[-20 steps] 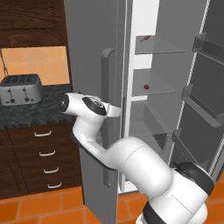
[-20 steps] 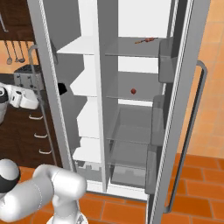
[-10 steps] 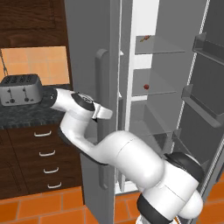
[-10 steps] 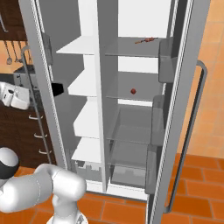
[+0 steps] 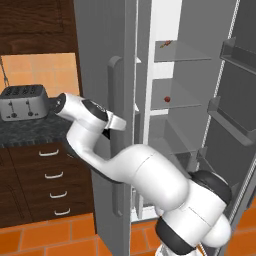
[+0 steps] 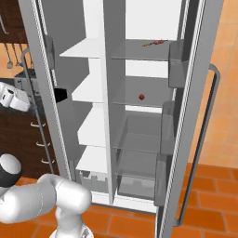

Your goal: Take the strawberry from the fridge and place it on top of the pancake, located on the dining counter.

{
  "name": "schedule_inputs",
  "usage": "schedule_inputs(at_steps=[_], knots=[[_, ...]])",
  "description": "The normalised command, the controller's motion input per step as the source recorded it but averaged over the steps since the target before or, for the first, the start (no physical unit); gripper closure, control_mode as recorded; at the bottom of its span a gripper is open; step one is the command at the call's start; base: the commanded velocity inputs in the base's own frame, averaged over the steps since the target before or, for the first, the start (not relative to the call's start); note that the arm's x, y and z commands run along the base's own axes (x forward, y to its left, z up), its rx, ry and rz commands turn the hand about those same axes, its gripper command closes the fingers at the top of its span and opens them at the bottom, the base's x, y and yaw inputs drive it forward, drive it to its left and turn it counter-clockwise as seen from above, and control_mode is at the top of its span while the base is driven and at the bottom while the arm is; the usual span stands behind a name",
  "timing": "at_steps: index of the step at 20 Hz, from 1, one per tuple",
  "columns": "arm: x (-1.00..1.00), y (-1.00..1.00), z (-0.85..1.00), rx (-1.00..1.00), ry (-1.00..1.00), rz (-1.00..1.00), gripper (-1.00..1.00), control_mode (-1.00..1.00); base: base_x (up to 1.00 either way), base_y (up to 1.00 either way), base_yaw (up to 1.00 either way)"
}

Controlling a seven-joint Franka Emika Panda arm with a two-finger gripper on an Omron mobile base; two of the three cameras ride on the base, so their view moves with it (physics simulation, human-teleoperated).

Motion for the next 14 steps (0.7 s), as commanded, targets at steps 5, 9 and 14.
schedule_inputs(at_steps=[5,9,14], knots=[[-0.02,0.28,0.0,0.0,0.07,0.0,-1.0,-1.0,0.0,0.0,0.0],[-0.56,-0.05,0.04,0.04,0.0,0.0,-1.0,-1.0,0.0,0.0,0.0],[-0.87,-0.47,0.0,0.21,0.0,0.21,-1.0,-1.0,0.0,0.0,0.0]])
